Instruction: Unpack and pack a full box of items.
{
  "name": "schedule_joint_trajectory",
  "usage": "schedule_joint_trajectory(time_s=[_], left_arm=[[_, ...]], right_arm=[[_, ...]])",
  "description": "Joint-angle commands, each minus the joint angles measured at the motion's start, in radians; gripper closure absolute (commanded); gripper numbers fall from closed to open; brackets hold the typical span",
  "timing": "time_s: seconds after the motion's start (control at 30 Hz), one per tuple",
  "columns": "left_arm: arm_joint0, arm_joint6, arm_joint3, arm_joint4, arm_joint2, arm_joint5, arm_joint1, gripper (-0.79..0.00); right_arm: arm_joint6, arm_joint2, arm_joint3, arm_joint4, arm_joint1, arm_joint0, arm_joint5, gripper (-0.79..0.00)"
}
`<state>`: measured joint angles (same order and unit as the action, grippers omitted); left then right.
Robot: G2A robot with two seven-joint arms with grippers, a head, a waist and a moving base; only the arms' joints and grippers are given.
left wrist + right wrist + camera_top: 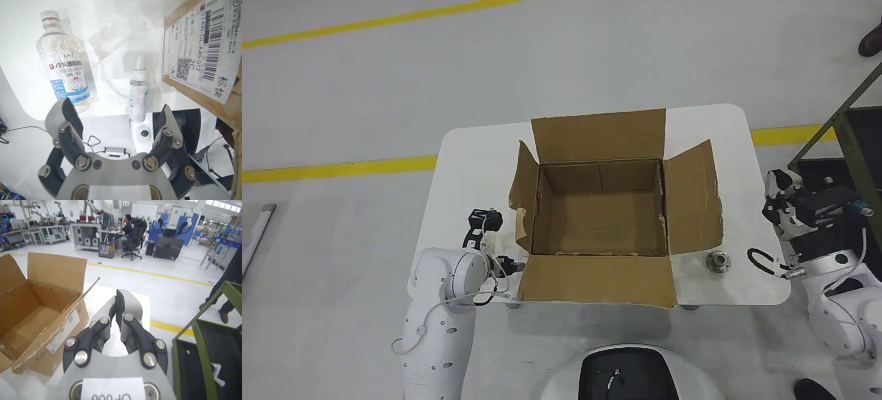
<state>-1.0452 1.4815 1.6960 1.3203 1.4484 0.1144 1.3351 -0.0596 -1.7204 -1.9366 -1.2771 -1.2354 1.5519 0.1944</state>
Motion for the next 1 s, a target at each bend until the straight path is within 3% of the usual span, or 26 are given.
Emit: schedule_joint_trajectory(time_s=[0.0, 0.17, 0.43, 0.67, 0.8, 0.97], left_arm=[[0.0, 0.0, 0.0, 0.0, 0.0, 0.0, 0.0, -0.785], [-0.017, -0.041, 0.014, -0.001, 0.01, -0.001, -0.003, -0.785], [-0.048, -0.013, 0.145, -0.024, 0.059, 0.026, -0.017, -0.785], [-0.066, -0.002, 0.264, -0.026, 0.135, 0.135, -0.039, -0.785], [-0.061, 0.003, 0.275, -0.041, 0.195, 0.221, -0.054, -0.785], [-0.061, -0.016, 0.259, -0.028, 0.209, 0.241, -0.066, -0.785]], right_arm=[[-0.004, 0.001, 0.002, -0.001, 0.0, -0.001, -0.004, 0.0], [-0.004, 0.001, 0.002, -0.001, 0.0, -0.001, -0.004, 0.0], [-0.004, 0.001, 0.002, -0.001, 0.0, -0.001, -0.004, 0.0], [-0.004, 0.001, 0.002, -0.001, 0.0, -0.001, -0.004, 0.0], [-0.004, 0.001, 0.002, -0.001, 0.0, -0.001, -0.004, 0.0], [-0.004, 0.001, 0.002, -0.001, 0.0, -0.001, -0.004, 0.0]])
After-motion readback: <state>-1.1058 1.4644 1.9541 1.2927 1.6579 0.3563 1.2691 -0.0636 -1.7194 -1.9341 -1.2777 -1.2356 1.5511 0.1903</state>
